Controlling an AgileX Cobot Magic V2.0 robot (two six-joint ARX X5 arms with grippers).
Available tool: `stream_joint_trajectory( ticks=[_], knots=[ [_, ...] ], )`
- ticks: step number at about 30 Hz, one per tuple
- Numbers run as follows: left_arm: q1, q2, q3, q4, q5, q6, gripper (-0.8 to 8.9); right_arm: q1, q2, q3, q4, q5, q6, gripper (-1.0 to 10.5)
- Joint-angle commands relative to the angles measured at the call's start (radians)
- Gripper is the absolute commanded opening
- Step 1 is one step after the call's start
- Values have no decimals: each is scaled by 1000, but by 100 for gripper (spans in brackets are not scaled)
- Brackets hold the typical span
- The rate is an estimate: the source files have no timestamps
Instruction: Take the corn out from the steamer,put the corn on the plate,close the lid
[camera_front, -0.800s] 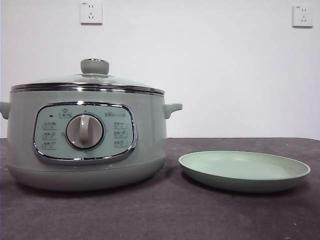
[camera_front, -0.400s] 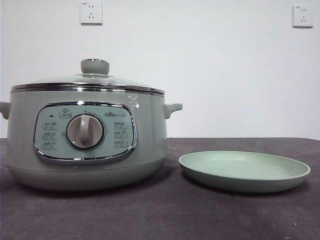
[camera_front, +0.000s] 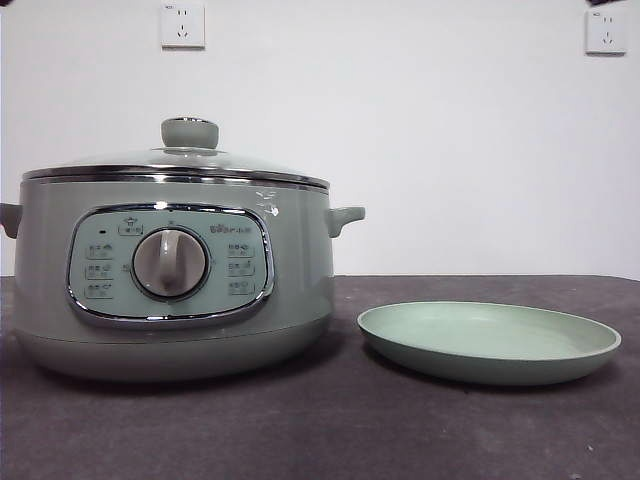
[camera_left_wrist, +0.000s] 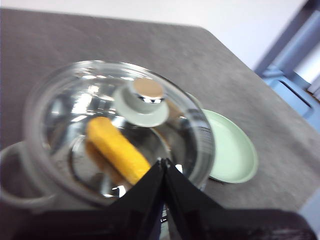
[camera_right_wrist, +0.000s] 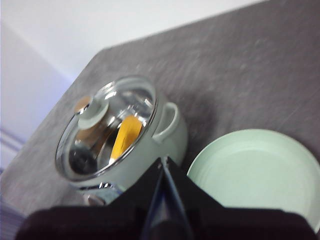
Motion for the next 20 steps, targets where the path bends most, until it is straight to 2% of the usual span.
stream_joint_trajectory(
  ticks=[1,2,4,6,12,17,20],
  knots=[
    [2,52,21,1,41,34,6,2,30,2,-2,-13,-27,24],
    [2,67,27,1,44,34,30,2,39,2,-2,-13,-27,73],
    [2,91,31,14,47,30,209,2,51,2,-2,-7,-27,238],
    [2,108,31,31,47,29,365,2,59,2,-2,-4,-27,343],
    [-18,157,31,116,38,3,380,3,69,2,-2,21,-27,355],
    [-76,242,78,137,-45,6,380,3,69,2,-2,21,-27,351],
    [-117,309,127,143,-104,37,380,3,69,2,-2,22,-27,351]
  ],
)
